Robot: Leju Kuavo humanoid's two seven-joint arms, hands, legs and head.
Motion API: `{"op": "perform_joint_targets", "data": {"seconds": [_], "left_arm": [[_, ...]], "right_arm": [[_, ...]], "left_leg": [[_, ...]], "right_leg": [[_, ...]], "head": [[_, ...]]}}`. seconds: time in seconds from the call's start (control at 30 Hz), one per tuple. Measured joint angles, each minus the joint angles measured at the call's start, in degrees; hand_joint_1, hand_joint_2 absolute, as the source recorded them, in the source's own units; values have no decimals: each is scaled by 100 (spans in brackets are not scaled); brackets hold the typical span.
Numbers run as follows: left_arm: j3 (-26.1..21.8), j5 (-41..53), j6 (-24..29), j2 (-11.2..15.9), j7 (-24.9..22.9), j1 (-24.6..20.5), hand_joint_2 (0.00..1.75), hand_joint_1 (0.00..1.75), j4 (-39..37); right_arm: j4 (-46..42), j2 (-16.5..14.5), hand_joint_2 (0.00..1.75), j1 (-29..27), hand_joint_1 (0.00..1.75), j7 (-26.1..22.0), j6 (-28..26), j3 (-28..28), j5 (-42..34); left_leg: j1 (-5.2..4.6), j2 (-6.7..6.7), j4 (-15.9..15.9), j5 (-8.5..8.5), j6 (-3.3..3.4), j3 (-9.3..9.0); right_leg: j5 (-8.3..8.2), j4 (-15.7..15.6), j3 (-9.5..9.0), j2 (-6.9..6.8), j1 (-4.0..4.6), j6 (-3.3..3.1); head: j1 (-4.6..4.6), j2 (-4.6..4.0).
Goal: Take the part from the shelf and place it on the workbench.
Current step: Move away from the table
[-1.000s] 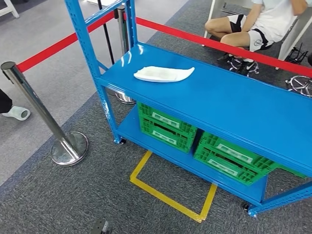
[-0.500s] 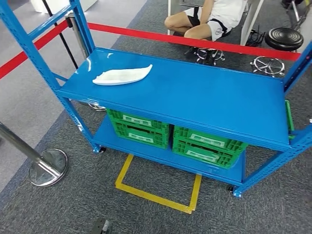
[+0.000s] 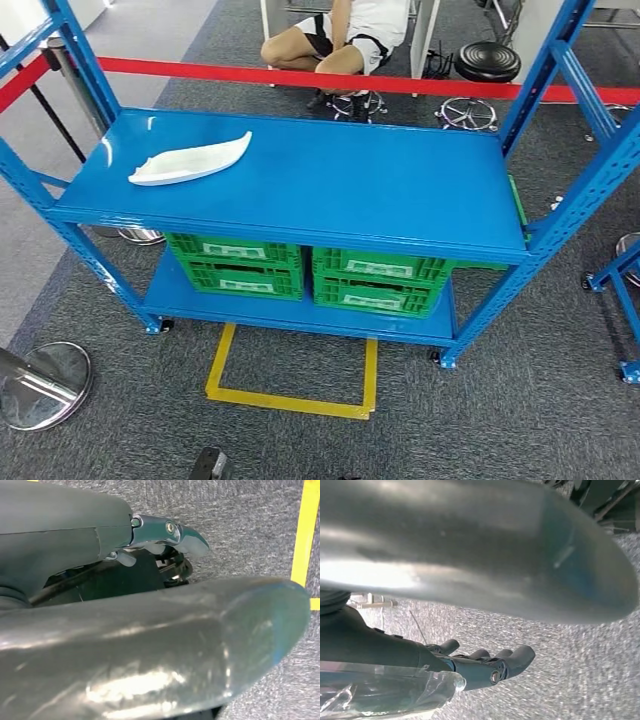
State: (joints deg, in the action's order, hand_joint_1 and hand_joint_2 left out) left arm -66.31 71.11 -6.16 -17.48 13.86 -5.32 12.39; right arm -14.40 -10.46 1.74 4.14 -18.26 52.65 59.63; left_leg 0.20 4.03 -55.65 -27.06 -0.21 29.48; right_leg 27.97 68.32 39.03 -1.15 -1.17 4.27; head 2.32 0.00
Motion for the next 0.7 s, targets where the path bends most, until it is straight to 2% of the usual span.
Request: {"op": "perform_joint_targets", "data": {"seconds": [0.03, 0.07, 0.1, 0.2, 0.27, 0.33, 0.37, 0.4, 0.43, 0.47, 0.5, 0.53, 0.6, 0.63, 0.7], "left_arm": [[0, 4, 7, 1, -5, -1, 0, 0, 0], [0, 8, 15, 2, -11, -2, 0, 0, 0], [0, 8, 23, 3, -19, -5, 0, 0, 0], [0, 13, 33, 3, -40, -22, 0, 0, 0], [1, 19, 33, 1, -46, -29, 0, 0, 0], [1, 22, 33, 2, -61, -28, 0, 0, 0], [1, 22, 33, 4, -74, -27, 0, 0, 0], [1, 23, 33, 6, -90, -30, 44, 0, 0], [2, 23, 33, 8, -104, -35, 87, 0, 0], [2, 23, 33, 8, -115, -39, 131, 0, 0], [1, 22, 33, 8, -129, -41, 175, 0, 0], [1, 22, 34, 8, -146, -41, 175, 0, 0], [1, 21, 49, 2, -198, -45, 175, 0, 0], [1, 22, 65, -3, -239, -46, 175, 0, 0], [1, 32, 110, -12, -382, -45, 175, 0, 0]], "right_arm": [[1, 1, 0, 6, 0, -3, -3, 3, 11], [1, 0, 0, 17, 0, -5, -6, 7, 23], [2, -2, 0, 26, 0, -6, -12, 13, 34], [2, -5, 0, 18, 0, 9, -45, 42, 58], [2, -5, 0, 21, 0, 21, -70, 65, 67], [2, -5, 0, 37, 0, 51, -67, 82, 73], [2, -5, 0, 42, 0, 79, -57, 86, 76], [2, -5, 0, 40, 0, 113, -56, 92, 81], [2, -5, 0, 34, 0, 146, -66, 98, 91], [2, -5, 0, 30, 0, 167, -94, 104, 105], [2, -5, 0, 27, 0, 185, -127, 109, 125], [2, -5, 0, 29, 0, 199, -157, 112, 149], [2, -5, 0, 34, 0, 222, -213, 120, 196], [2, -5, 0, 33, 0, 237, -233, 124, 214], [2, -5, 0, 27, 0, 271, -255, 132, 240]], "left_leg": [[-11, 63, -12, -28, -36, -18], [-24, 115, -25, -54, -70, -35], [-39, 159, -33, -71, -102, -49], [-38, 247, -28, -90, -172, -83], [-14, 62, -261, -287, -226, 7], [-2, -228, -961, -675, -261, 338], [-2, -300, -1358, -832, -266, 541], [-3, -328, -1626, -891, -263, 689], [-3, -337, -1697, -832, -254, 746], [-2, -340, -1557, -674, -240, 699], [-2, -345, -1243, -453, -222, 563], [-2, -364, -866, -244, -204, 398], [2, -403, -266, -34, -172, 154], [5, -420, -137, -14, -170, 117], [6, -424, -89, 4, -166, 121]], "right_leg": [[-129, -393, -240, -120, 3, 0], [-213, -692, -416, -203, 4, -30], [-241, -852, -507, -251, 11, -74], [-239, -882, -483, -108, 27, -230], [-264, -894, -466, -7, 13, -303], [-287, -901, -440, 87, 3, -351], [-293, -901, -426, 131, 4, -363], [-297, -901, -420, 176, 5, -369], [-299, -901, -420, 217, 5, -367], [-303, -901, -423, 255, 3, -362], [-309, -901, -427, 291, -1, -350], [-317, -898, -426, 324, 1, -330], [-331, -880, -395, 370, 19, -268], [-326, -876, -373, 376, 33, -274], [-334, -899, -349, 369, 43, -336]], "head": [[3, 0], [-1, 0], [-7, 0], [-17, 0], [-22, 0], [-37, 0], [-41, 0], [-45, 0], [-46, 0], [-46, 0], [-47, 0], [-49, 0], [-57, 0], [-59, 0], [-45, 0]]}}
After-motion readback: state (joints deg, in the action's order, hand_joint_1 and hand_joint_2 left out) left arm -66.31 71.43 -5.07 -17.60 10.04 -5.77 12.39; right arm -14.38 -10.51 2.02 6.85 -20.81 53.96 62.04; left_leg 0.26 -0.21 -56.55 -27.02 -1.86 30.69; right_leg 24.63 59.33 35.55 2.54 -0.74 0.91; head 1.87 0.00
